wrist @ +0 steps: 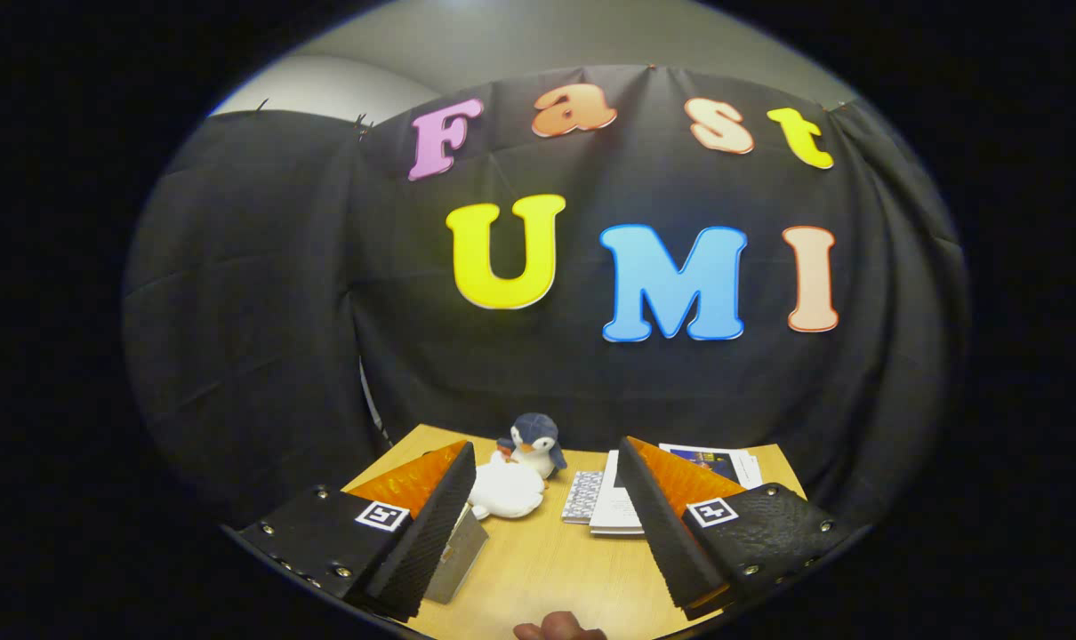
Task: Open the storage box then place both shoes into the box .Put the left shoe in first, then the right shoe, with the right side of both shoes facing outward in a uniform manner.
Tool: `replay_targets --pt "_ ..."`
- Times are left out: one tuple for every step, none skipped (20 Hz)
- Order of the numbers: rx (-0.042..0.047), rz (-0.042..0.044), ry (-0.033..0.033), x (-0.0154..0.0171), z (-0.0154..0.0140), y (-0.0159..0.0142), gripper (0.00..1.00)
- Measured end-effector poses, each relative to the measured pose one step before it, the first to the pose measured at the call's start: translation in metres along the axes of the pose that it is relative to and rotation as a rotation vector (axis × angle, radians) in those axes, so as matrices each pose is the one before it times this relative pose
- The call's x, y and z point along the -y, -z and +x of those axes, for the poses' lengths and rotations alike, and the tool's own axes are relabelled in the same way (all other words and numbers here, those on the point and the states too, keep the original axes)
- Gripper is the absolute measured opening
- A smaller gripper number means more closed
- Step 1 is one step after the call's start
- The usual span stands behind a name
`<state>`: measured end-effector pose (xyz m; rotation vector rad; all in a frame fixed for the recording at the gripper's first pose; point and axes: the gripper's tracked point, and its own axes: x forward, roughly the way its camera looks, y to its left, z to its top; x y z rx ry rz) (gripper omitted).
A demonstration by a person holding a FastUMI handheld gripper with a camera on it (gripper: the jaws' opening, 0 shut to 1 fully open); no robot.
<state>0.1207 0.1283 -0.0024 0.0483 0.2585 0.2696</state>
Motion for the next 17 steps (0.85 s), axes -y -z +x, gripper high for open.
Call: replay_targets --pt "0.0441 0.0069 0.02306 0.00735 -0.00907 -0.00729 0.98" --pt "0.04717 0.00359 0.02628 0.00794 -0.009 -0.00837 0.98" --pt "0.04359 0.0003 0.018 0.00583 -0.00928 -0.01042 0.98" --pt "0.03164 -0.00662 0.01178 0.00383 -0.00718 -0.00665 0.98" --pt "0.0224 -0.01767 0.00982 0.00252 -0.0089 -0.003 0.98" --pt "0.02117 -0.01616 0.00546 0.00344 -0.00781 -0.00275 0.98" --pt "0.01457 -0.01121 0.01301 0.00446 -0.00751 -0.00063 0.98" --pt "0.01812 -0.00618 0.01443 0.00508 -0.00634 -0.00171 0.98" --pt "0.01907 0.00186 0.01168 0.00339 -0.00643 -0.00133 0.98" --pt "0.01498 0.0043 0.00734 0.00506 -0.00327 -0.00153 0.98" --pt "0.00776 0.00538 0.00311 0.00351 -0.00236 -0.00241 0.98" --pt "0.0039 0.00575 0.00316 0.00179 -0.00066 -0.00152 0.98" --pt "0.00215 0.00325 0.00302 0.00343 -0.0016 0.00065 0.98" --pt "0.00206 0.00193 0.00473 0.00336 -0.00005 -0.00021 0.98" --pt "0.00032 0.0005 0.00326 0.00369 -0.00089 0.0016 0.98" --pt "-0.00737 0.00084 0.00393 0.00307 0.0002 0.00376 0.98" --pt "-0.00435 0.00512 -0.00003 0.00337 0.00008 0.00298 0.98"
